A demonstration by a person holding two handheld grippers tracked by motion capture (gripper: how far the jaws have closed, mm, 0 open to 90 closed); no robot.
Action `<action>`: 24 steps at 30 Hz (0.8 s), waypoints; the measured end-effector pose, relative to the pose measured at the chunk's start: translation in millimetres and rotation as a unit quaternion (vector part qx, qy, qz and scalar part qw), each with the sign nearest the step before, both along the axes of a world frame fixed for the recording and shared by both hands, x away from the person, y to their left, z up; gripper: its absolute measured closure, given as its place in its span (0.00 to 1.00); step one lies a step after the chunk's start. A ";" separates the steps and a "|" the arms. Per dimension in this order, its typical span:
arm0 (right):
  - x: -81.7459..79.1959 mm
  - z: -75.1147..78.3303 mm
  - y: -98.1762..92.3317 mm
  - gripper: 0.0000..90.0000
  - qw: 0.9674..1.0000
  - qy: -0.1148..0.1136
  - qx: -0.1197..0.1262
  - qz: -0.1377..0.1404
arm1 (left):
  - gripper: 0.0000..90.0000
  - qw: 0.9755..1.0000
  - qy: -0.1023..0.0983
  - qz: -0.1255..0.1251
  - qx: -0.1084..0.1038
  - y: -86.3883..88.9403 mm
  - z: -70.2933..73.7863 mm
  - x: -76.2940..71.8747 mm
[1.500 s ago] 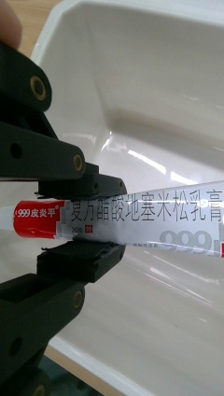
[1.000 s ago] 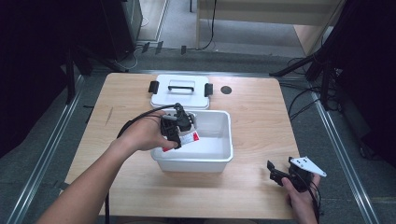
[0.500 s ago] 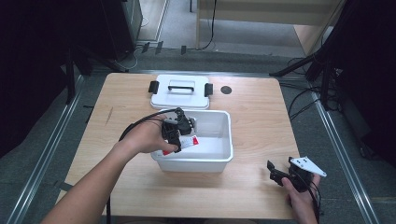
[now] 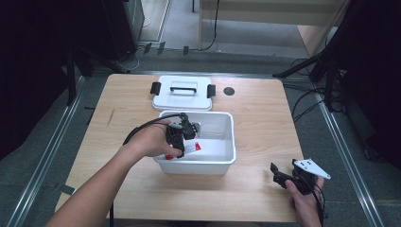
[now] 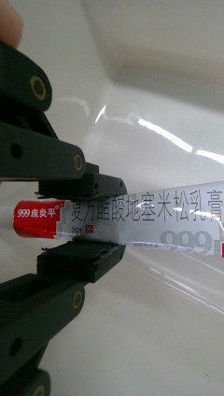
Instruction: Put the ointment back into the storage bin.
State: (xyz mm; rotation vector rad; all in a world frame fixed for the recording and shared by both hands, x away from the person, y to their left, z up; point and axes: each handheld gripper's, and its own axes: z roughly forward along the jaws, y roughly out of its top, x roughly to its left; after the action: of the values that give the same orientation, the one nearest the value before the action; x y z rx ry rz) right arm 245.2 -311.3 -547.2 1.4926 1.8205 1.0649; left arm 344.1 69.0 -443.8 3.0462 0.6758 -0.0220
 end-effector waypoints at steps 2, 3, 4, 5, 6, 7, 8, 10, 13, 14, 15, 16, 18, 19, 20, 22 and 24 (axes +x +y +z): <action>0.0 0.0 0.0 0.15 1.000 0.000 0.000 0.000 | 0.78 1.000 0.004 0.002 0.003 -0.9 -1.1 0.4; 0.0 0.0 0.0 0.15 1.000 0.000 0.000 0.000 | 0.78 1.000 0.005 0.002 0.005 -1.1 -1.6 0.5; 0.0 0.0 0.0 0.15 1.000 0.000 0.000 0.000 | 0.78 1.000 0.007 0.003 0.006 -1.7 -2.4 0.5; 0.0 0.0 0.0 0.15 1.000 0.000 0.000 0.000 | 0.78 1.000 0.007 0.002 0.007 -2.0 -3.1 0.4; 0.0 0.0 -0.1 0.15 1.000 0.000 0.000 0.000 | 0.78 1.000 0.008 -0.001 0.008 -2.5 -3.8 0.5; 0.0 0.0 -0.1 0.15 1.000 0.000 0.000 0.000 | 0.78 1.000 0.008 0.000 0.009 -3.0 -4.7 0.0; 0.0 0.0 -0.1 0.15 1.000 0.000 0.000 0.000 | 0.78 1.000 0.009 -0.001 0.011 -3.4 -5.4 0.2; 0.0 0.0 -0.1 0.15 1.000 0.000 0.000 0.000 | 0.78 1.000 0.011 -0.001 0.014 -4.3 -7.4 -0.1; 0.0 0.0 -0.1 0.15 1.000 0.000 0.000 0.000 | 0.78 1.000 0.012 -0.001 0.014 -4.7 -9.3 0.1; 0.0 0.0 -0.1 0.15 1.000 0.000 0.000 0.000 | 0.78 1.000 0.014 0.000 0.014 -4.7 -9.7 0.7; 0.0 0.0 -0.1 0.15 1.000 0.000 0.000 0.000 | 0.78 1.000 0.017 0.001 0.013 -4.6 -10.2 1.0; 0.0 0.0 -0.1 0.15 1.000 0.000 0.000 0.000 | 0.78 1.000 0.019 0.000 0.015 -4.6 -10.2 1.4; 0.0 0.0 -0.1 0.15 1.000 0.000 0.001 0.000 | 0.78 1.000 0.019 0.000 0.013 -4.7 -11.0 1.0; 0.0 0.0 -0.2 0.15 1.000 0.000 0.001 0.000 | 0.78 1.000 0.020 0.000 0.013 -4.7 -11.3 1.0; 0.0 0.0 -0.1 0.15 1.000 0.000 0.001 0.000 | 0.78 1.000 0.023 0.001 0.014 -4.9 -11.5 1.3; 0.0 0.0 0.0 0.15 1.000 0.001 0.001 0.000 | 0.78 1.000 0.023 0.002 0.015 -4.9 -11.9 1.6; 0.0 0.0 0.0 0.15 1.000 0.001 0.001 0.000 | 0.78 1.000 0.024 0.003 0.016 -5.1 -12.3 1.7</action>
State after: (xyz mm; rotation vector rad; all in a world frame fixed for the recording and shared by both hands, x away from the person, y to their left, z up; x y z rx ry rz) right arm 245.3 -311.3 -547.2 1.4950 1.8209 1.0657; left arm 345.8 63.9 -456.1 3.0825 0.6947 -0.0841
